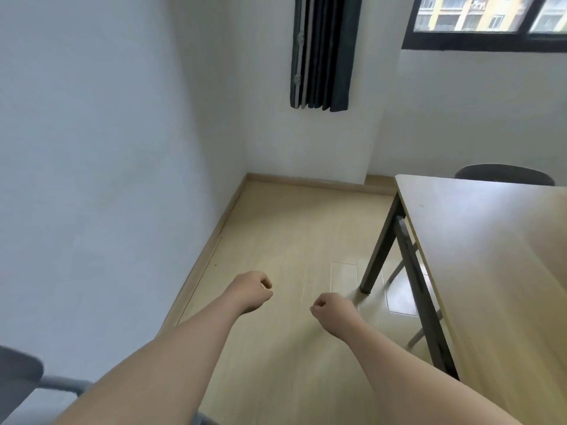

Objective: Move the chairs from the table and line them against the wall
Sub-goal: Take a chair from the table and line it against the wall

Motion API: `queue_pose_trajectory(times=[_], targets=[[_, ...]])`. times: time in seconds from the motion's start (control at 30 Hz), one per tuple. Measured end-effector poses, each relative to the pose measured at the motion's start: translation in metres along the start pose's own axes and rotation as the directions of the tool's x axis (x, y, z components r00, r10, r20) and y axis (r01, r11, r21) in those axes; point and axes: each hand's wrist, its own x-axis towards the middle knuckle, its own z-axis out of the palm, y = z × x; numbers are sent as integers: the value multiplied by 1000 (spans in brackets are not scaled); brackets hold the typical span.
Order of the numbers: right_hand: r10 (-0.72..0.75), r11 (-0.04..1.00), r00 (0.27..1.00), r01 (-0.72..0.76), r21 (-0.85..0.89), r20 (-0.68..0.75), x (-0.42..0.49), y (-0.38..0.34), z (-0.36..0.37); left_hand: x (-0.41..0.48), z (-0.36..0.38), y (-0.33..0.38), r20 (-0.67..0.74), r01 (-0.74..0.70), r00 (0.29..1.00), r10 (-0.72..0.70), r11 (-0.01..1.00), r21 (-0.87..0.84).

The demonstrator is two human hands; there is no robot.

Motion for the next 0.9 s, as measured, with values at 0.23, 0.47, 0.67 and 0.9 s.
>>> queue_pose_trajectory(times=[0.23, 0.47, 0.67, 0.9], targets=[[99, 995, 990, -96, 36, -100, 90, 11, -75, 116, -5, 81, 54, -104, 994, 98, 988, 113], [56, 998, 993, -56, 0, -106, 242, -65, -136, 268, -71, 132, 55, -176, 984, 171, 978, 109], [141, 986, 979, -125, 109, -146, 336, -91, -180, 378, -99, 186, 107, -228, 971, 214, 963, 144], [233, 969, 955, -212, 126, -185, 440, -75, -250, 495, -90, 271, 201, -332, 934, 295, 926, 180]])
